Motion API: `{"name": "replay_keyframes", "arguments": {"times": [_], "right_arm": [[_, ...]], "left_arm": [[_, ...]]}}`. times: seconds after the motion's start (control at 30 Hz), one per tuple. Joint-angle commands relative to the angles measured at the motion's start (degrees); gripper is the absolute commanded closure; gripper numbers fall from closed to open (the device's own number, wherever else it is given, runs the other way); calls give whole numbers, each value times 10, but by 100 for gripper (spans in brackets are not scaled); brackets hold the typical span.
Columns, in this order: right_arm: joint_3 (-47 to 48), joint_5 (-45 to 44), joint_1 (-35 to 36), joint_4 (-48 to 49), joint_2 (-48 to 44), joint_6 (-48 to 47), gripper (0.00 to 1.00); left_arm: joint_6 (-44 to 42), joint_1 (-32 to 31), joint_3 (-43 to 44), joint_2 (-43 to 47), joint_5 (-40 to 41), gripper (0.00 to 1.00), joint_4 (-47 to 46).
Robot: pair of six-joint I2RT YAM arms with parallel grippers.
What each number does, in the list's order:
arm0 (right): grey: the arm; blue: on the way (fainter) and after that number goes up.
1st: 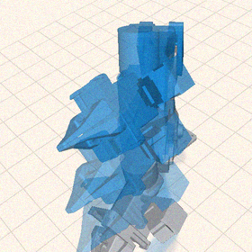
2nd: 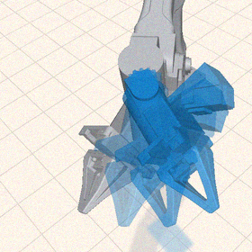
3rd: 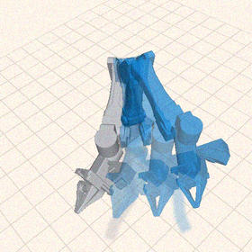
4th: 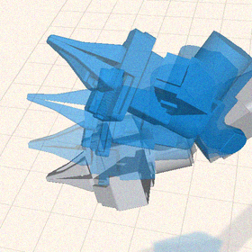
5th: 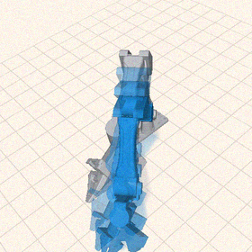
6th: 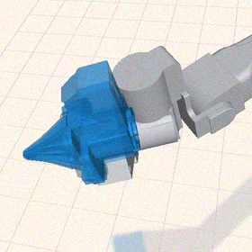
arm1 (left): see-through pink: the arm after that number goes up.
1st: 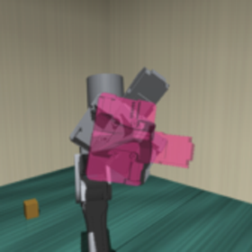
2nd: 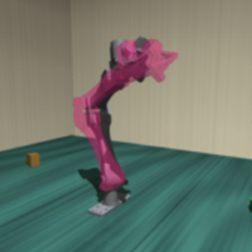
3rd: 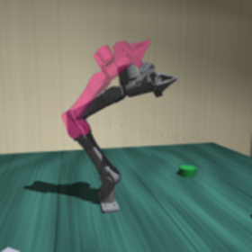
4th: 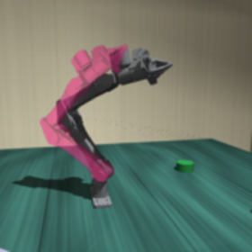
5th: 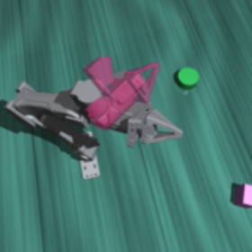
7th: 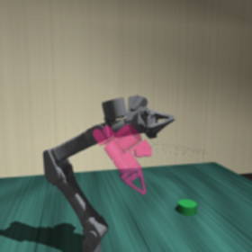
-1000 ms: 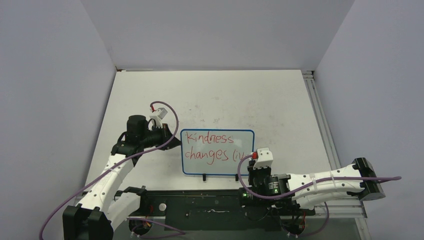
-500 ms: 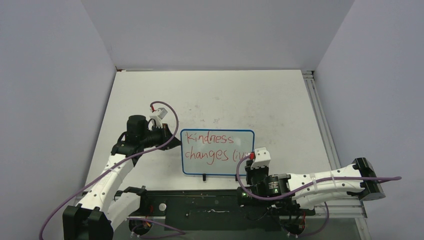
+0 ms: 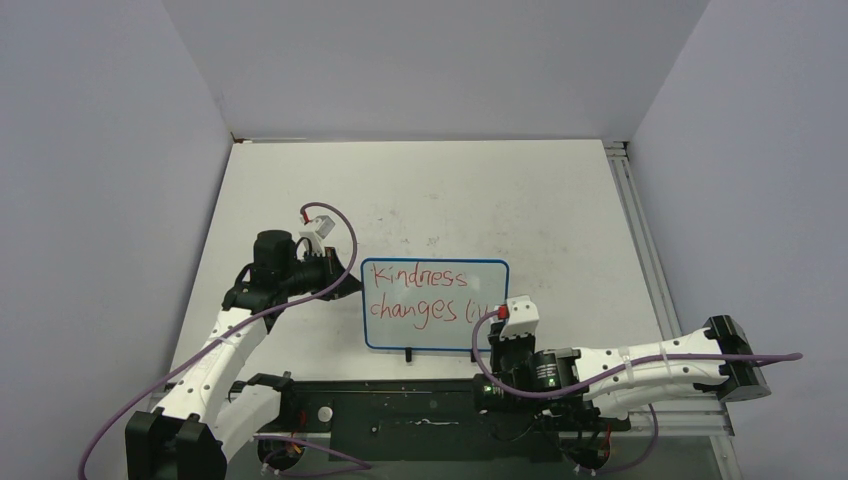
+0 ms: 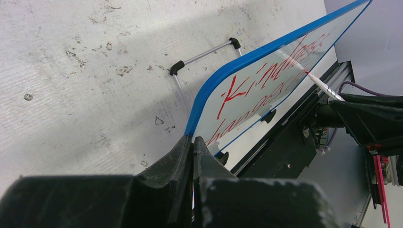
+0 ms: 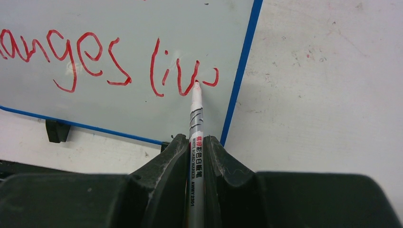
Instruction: Write a sentence on the whiteboard
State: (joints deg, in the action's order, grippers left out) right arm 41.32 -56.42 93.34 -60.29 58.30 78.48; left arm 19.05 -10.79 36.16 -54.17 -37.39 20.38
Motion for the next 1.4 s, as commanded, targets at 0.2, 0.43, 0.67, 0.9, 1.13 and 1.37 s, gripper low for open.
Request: {"name": "replay_keyframes", "arguments": {"times": [0.2,0.43,0.67,0.9,1.13,1.37], "right_arm": [[-8,13,-1,-44,7,58,95],[-2,11,1,-74,8,85,95],[5,0,8,-89,9,98,95],[28,-34,50,-73,14,71,95],[40,-50,57,-81,35,81,95],[33,-54,55,-78,22,80,95]], "left_arm": [[-2,-3,22,4,-9,100,-18],[-1,-3,22,4,-9,100,-18],[-1,-3,22,3,-9,100,-19],[-1,-3,22,3,-9,100,-19],[-1,-3,22,4,-10,100,-19],[-1,-3,22,4,-10,100,-19]]}}
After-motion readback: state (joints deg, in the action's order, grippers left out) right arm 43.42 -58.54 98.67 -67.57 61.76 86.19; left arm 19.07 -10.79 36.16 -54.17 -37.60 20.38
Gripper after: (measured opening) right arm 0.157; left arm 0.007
